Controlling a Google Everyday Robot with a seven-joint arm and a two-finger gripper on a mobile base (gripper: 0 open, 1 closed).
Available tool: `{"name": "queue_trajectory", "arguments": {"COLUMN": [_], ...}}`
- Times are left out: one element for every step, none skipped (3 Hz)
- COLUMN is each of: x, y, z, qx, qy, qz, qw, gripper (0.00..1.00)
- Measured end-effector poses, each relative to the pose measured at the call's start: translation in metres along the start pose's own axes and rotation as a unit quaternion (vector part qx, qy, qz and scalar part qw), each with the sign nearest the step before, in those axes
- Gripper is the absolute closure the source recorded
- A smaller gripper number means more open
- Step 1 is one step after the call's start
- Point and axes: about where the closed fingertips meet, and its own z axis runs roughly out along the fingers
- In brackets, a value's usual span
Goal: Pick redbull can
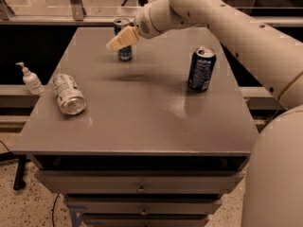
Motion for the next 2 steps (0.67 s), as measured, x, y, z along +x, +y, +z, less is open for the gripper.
{"name": "queue_trajectory", "arguments": {"x": [-0.0040, -0.0039], "y": [0.0024, 0.0054], "z": [0.0080, 0.0153], "qx": [-0.003, 0.001], "qy": [-0.005, 0.003], "qz": [0.018, 0.013], "qw": [0.9998, 0.9999], "gripper": [0.06, 0.22]}}
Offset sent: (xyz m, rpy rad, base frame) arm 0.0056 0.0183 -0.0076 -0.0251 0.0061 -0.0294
